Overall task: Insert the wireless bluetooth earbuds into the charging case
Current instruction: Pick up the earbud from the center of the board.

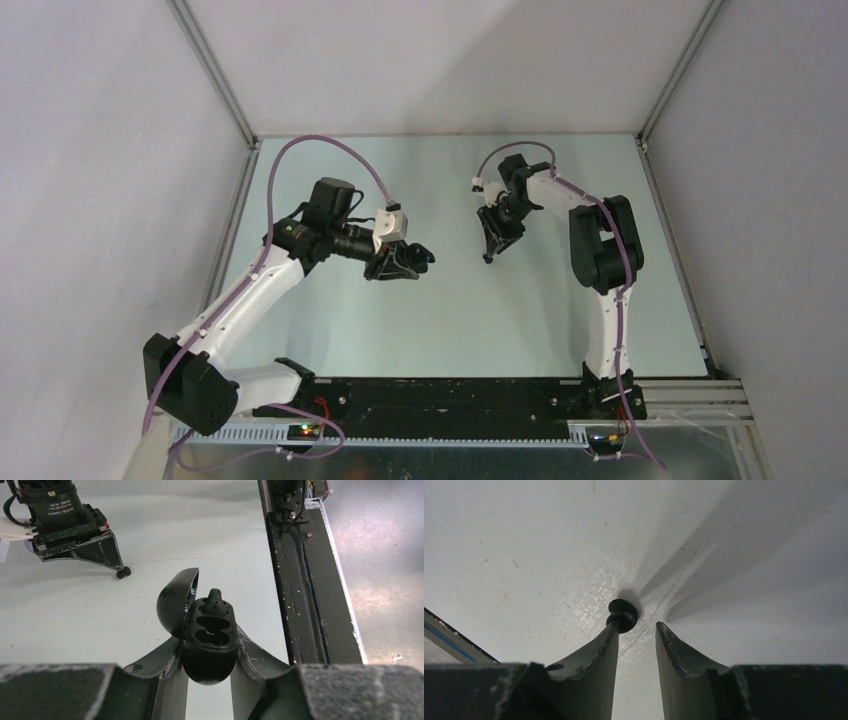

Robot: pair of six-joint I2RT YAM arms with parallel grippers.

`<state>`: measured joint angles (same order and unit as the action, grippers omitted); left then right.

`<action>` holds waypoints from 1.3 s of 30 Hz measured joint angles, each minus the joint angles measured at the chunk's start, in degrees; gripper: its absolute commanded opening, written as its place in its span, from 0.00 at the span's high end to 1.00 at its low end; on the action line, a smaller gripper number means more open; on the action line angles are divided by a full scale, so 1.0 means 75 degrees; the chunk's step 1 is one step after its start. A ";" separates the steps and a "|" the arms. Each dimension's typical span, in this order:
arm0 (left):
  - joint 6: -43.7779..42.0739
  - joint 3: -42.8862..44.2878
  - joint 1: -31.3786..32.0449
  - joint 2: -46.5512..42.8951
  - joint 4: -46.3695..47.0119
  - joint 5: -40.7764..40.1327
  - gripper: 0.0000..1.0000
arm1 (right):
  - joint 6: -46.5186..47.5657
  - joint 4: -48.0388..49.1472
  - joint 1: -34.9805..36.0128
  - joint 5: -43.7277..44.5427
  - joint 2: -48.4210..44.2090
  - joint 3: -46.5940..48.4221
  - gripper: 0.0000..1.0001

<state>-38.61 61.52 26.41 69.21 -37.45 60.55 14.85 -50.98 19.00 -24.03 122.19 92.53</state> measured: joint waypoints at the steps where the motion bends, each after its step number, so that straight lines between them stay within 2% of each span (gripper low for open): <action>1: 0.0000 0.0000 0.0006 0.0000 0.0000 -0.0006 0.99 | -0.0009 0.0000 -0.0029 -0.0032 0.0003 0.0000 0.63; 32: -0.0058 0.0000 0.0044 0.0000 0.0000 -0.0055 0.99 | -0.0175 -0.0195 -0.0265 -0.0801 0.0391 0.0169 0.67; 39: -0.0061 0.0000 0.0064 0.0000 0.0000 -0.0064 0.99 | -0.0166 -0.0189 -0.0236 -0.0965 0.0396 0.0169 0.74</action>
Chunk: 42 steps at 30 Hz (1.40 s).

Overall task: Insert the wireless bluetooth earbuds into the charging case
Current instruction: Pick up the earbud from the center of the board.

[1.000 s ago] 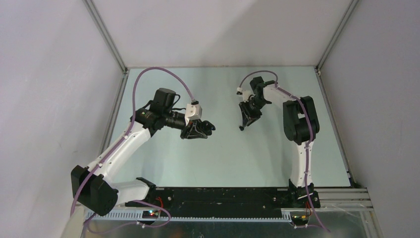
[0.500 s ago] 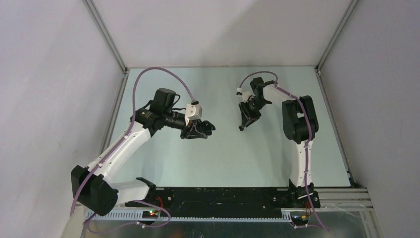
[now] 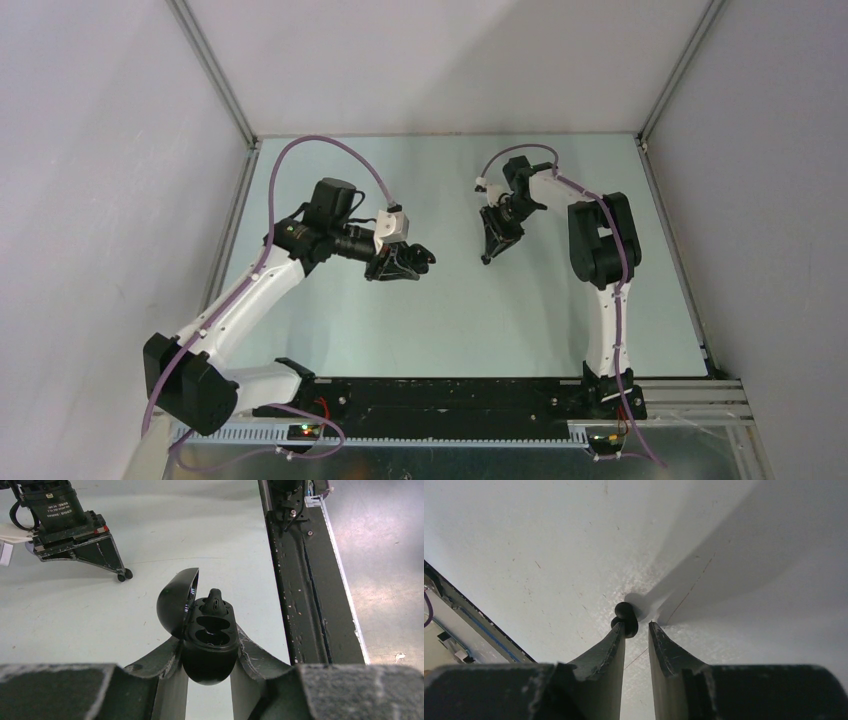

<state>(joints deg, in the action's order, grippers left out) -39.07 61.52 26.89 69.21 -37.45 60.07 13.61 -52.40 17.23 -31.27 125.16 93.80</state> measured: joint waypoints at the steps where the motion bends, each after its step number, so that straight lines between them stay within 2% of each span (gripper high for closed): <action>1: 0.0000 0.0000 0.0000 0.0000 0.0000 0.0000 0.99 | 0.0006 0.0000 0.0003 -0.0044 0.0003 0.0000 0.75; 8: 0.0000 0.0000 0.0017 0.0000 0.0000 -0.0026 0.99 | 0.0029 -0.0015 0.0055 -0.0364 0.0041 0.0000 0.77; 15: 0.0000 0.0000 0.0041 0.0000 0.0000 -0.0070 0.99 | 0.0064 -0.0087 0.0087 -0.0597 0.0096 0.0000 0.88; 28: 0.0000 0.0000 0.0050 0.0000 0.0000 -0.0131 0.99 | 0.0335 -0.0023 0.0131 -0.0178 -0.0338 -0.0087 0.92; 35: 0.0003 0.0000 0.0064 0.0003 0.0000 -0.0125 0.99 | 0.0638 0.0149 0.0143 -0.0052 -0.1792 -0.0536 0.92; 42: 0.0003 0.0000 0.0067 0.0032 0.0000 -0.0111 0.99 | 0.0889 0.0507 0.0175 -0.0087 -0.4383 -0.0778 0.91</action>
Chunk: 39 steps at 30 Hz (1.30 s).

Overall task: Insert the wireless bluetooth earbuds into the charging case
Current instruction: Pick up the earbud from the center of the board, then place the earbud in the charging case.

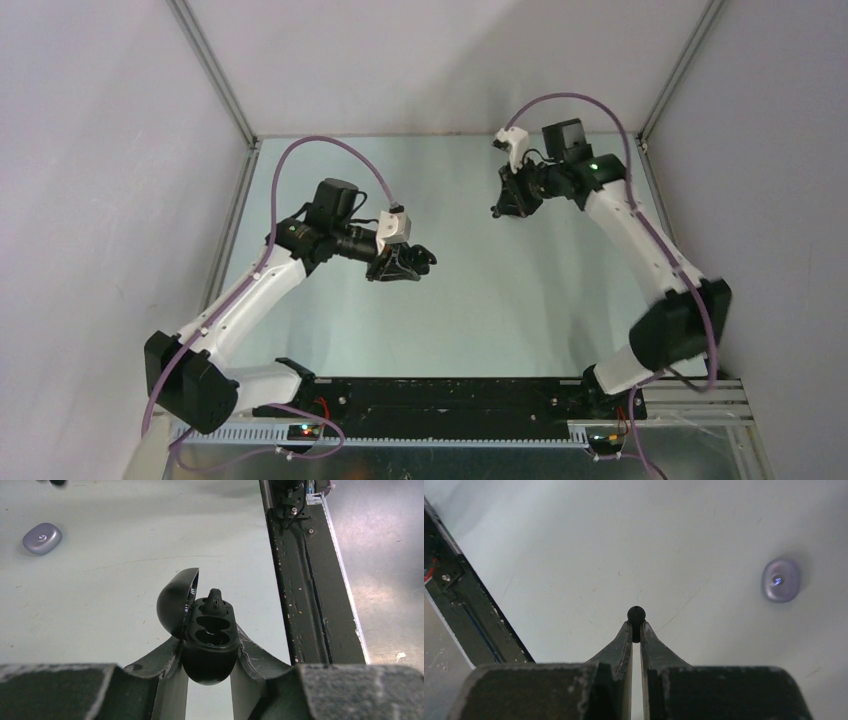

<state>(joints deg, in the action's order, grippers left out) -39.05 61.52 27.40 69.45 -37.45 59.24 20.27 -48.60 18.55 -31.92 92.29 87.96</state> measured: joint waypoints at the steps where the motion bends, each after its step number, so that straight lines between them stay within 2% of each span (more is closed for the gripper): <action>1: 0.0000 0.0000 0.0000 0.0015 0.0000 0.0012 0.99 | 0.0012 0.0073 0.0035 -0.0006 -0.0353 0.0000 0.91; 7: 0.0009 0.0000 0.0015 0.0236 -0.0003 0.0157 0.99 | 0.0079 0.0475 0.0781 -0.0029 -0.1935 0.0000 0.90; 12: 0.0070 0.0000 0.0017 0.0472 0.0003 0.0274 0.99 | 0.0114 0.0764 0.1781 -0.0026 -0.2448 -0.0015 0.90; 25: 0.0924 0.0000 0.0047 0.1215 0.0449 0.0822 1.00 | -0.0102 0.1795 0.3383 0.0000 -0.2687 -0.1084 0.90; 39: 0.1075 0.0085 0.0055 0.1268 0.0530 0.1099 0.99 | -0.0184 0.2224 0.3818 0.0152 -0.2305 -0.1463 0.90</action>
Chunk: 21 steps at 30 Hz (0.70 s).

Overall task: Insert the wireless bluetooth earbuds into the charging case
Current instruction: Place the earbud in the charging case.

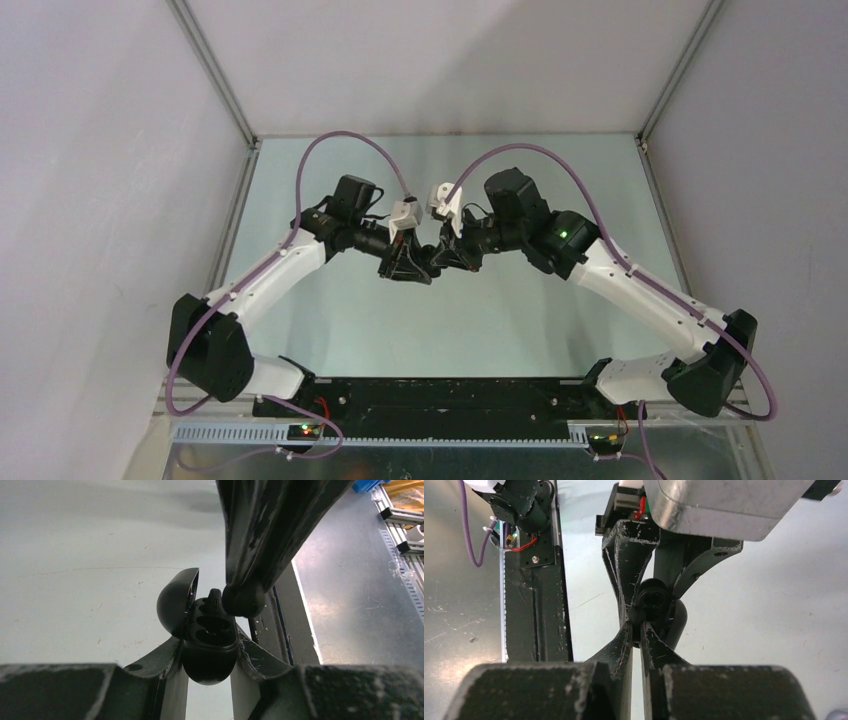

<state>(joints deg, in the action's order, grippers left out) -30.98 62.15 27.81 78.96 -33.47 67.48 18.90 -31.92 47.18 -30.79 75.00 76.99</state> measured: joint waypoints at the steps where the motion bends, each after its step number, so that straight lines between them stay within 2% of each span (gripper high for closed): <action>1: -0.0006 0.0029 0.0003 0.0006 -0.0023 0.0032 0.99 | -0.0003 0.0012 0.0006 0.0023 0.0017 -0.0029 0.90; 21: -0.0533 0.0291 0.0090 0.0117 -0.0676 0.0178 0.99 | -0.0020 0.0152 0.0216 0.0472 0.0073 -0.0038 0.90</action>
<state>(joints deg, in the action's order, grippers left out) -34.98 64.34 28.49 79.83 -38.54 68.82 18.74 -30.79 48.80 -27.24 75.55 76.71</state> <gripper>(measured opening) 0.341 0.107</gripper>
